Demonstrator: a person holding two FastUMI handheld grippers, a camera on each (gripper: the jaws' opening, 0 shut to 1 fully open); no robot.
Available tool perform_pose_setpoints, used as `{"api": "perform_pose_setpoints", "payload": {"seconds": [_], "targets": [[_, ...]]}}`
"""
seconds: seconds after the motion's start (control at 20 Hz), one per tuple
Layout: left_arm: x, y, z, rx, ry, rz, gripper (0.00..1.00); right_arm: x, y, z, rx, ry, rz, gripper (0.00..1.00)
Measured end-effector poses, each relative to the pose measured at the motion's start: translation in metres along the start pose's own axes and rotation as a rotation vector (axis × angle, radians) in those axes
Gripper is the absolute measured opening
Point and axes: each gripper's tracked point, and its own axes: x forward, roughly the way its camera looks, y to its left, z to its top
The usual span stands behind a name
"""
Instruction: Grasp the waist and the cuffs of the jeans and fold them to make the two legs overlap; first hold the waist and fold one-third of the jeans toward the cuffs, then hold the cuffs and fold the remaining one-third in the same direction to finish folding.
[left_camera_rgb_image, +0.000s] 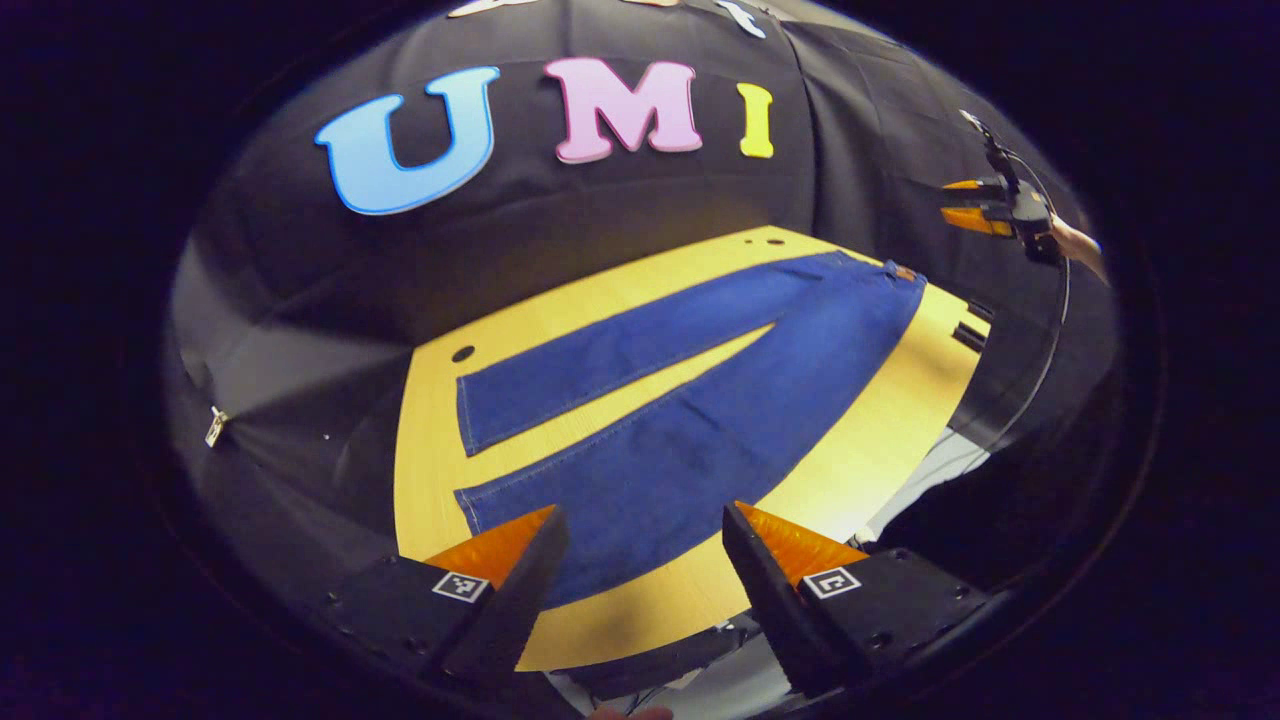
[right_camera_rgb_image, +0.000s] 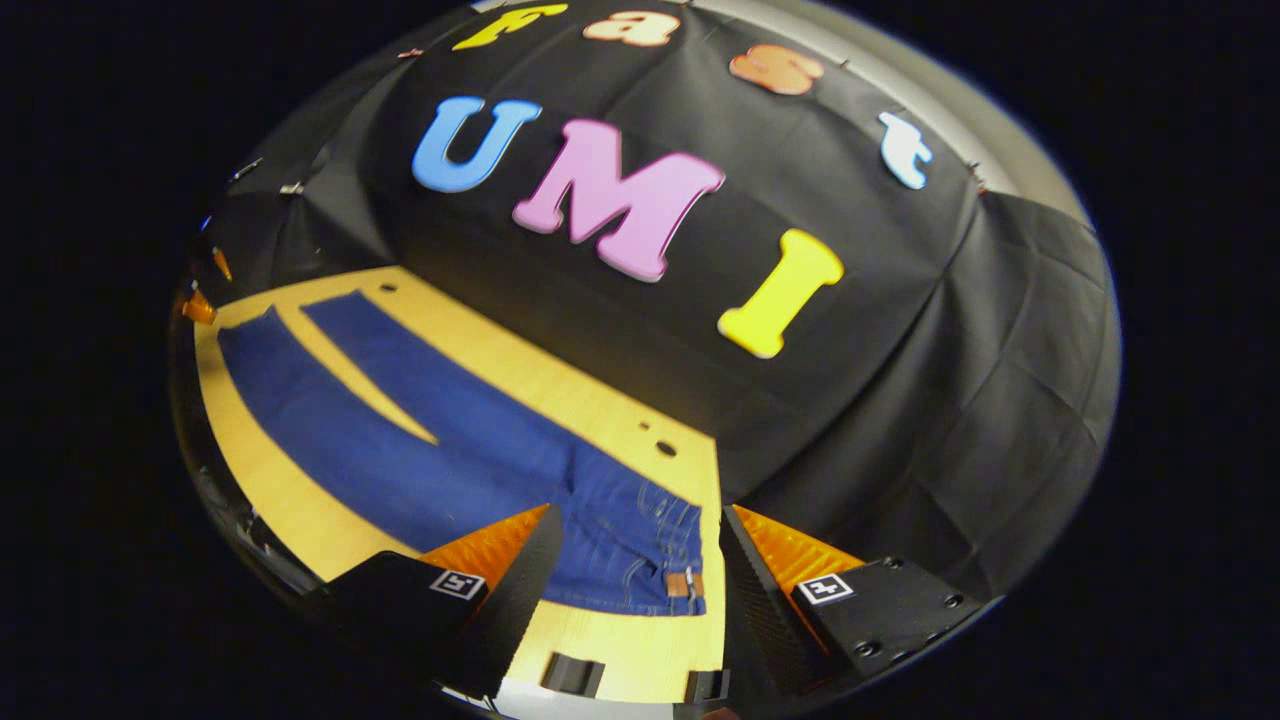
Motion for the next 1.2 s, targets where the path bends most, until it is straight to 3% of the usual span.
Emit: {"api": "perform_pose_setpoints", "payload": {"seconds": [0.3,0.4,0.6,0.75,0.9,1.2], "targets": [[0.040,0.036,-0.059,0.267,0.255,-0.128,0.98,0.051,-0.004,-0.088,0.017,0.258,0.167,0.97],[0.050,0.045,-0.070,0.340,0.314,-0.151,0.98,0.055,-0.003,-0.109,-0.046,0.323,0.241,0.97],[0.058,0.038,-0.090,0.484,0.438,-0.292,0.98,0.066,-0.009,-0.137,-0.260,0.426,0.427,0.97],[0.063,0.039,-0.103,0.576,0.514,-0.352,0.98,0.074,-0.015,-0.151,-0.391,0.526,0.536,0.97],[0.074,0.038,-0.105,0.568,0.540,-0.354,0.98,0.079,-0.008,-0.163,-0.443,0.605,0.629,0.97],[0.090,0.045,-0.119,0.531,0.594,-0.397,0.97,0.081,-0.003,-0.184,-0.487,0.720,0.733,0.96]]}}
